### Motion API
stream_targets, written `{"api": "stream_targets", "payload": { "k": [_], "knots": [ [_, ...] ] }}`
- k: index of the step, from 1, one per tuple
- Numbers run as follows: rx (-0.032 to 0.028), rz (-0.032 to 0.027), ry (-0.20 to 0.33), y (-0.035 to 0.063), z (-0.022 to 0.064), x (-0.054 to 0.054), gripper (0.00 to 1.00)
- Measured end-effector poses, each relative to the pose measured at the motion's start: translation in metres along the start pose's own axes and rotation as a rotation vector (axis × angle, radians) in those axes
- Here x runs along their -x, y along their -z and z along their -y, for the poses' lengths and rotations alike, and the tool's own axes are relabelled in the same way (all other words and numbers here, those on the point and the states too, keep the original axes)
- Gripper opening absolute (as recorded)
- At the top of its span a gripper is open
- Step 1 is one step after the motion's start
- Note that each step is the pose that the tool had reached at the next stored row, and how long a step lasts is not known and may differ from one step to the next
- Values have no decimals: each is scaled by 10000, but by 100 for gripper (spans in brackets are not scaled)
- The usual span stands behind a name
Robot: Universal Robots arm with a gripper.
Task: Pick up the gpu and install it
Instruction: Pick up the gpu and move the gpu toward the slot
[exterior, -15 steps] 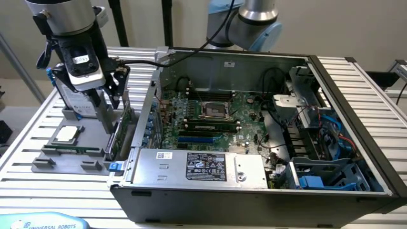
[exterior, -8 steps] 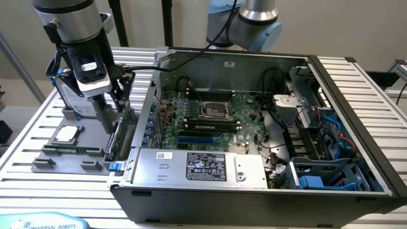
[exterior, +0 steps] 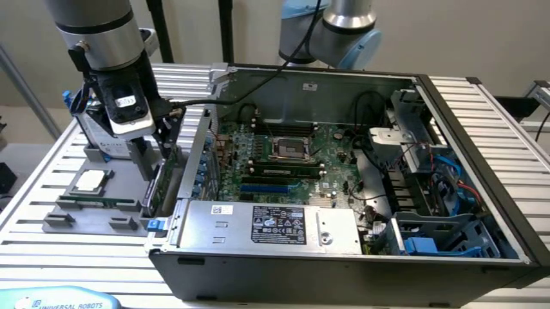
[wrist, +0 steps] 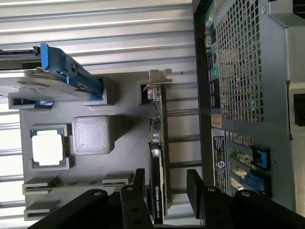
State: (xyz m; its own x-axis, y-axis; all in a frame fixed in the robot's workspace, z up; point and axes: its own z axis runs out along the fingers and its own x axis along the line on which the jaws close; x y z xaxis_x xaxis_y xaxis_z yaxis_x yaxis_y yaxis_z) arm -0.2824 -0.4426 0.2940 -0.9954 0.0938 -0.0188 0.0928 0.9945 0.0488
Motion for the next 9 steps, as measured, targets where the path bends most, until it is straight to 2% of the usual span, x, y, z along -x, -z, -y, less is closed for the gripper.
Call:
{"api": "stream_targets", "payload": {
  "k": [9],
  "knots": [
    [-3,9,-179,-163,10,-31,48]
  ]
}}
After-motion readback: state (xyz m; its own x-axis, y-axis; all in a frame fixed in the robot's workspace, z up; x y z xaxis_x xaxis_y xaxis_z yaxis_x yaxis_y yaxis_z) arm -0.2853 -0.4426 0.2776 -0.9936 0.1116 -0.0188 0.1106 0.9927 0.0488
